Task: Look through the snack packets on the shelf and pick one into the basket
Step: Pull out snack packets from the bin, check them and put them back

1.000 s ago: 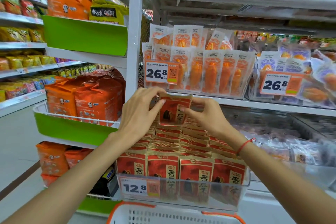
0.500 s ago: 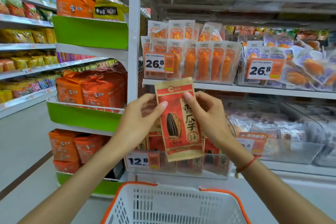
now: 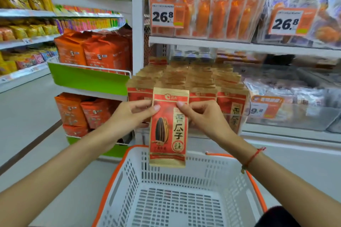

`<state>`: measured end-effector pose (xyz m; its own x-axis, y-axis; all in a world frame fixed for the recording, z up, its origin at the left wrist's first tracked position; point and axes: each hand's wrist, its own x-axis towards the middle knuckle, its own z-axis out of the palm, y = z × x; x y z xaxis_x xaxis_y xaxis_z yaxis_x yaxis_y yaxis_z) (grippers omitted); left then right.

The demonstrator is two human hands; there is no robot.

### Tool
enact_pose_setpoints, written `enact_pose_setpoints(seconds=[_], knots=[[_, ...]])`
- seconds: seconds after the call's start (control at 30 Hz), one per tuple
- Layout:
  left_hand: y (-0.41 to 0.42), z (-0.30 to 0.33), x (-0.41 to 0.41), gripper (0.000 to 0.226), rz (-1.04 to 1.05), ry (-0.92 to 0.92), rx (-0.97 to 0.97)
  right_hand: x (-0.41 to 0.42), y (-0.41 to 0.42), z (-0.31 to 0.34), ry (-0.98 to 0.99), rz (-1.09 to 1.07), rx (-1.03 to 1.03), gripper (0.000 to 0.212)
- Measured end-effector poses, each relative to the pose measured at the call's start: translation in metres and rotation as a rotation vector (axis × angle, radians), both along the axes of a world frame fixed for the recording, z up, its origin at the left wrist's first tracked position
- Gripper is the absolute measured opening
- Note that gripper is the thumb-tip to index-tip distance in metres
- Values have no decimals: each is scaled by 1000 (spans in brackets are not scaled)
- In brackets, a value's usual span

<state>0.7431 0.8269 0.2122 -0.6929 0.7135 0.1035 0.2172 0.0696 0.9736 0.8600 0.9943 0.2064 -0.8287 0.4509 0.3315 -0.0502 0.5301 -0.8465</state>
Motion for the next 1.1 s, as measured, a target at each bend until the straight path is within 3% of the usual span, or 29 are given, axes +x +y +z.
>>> enact_pose_setpoints(seconds=[0.33, 0.53, 0.7, 0.9, 1.1], knots=[[8, -2, -3, 30, -34, -102, -91, 2, -1, -9, -24, -60, -198, 37], [21, -6, 2, 22, 42, -69, -31, -2, -2, -10, 42, -240, -95, 24], [25, -10, 6, 15, 62, 1, -31, 1, -2, -9, 18, -221, -52, 18], [24, -9, 2, 15, 69, -17, -42, 5, 9, -3, 0, -103, -200, 33], [22, -11, 0, 23, 6, -53, -83, 6, 10, -5, 98, -103, -203, 24]])
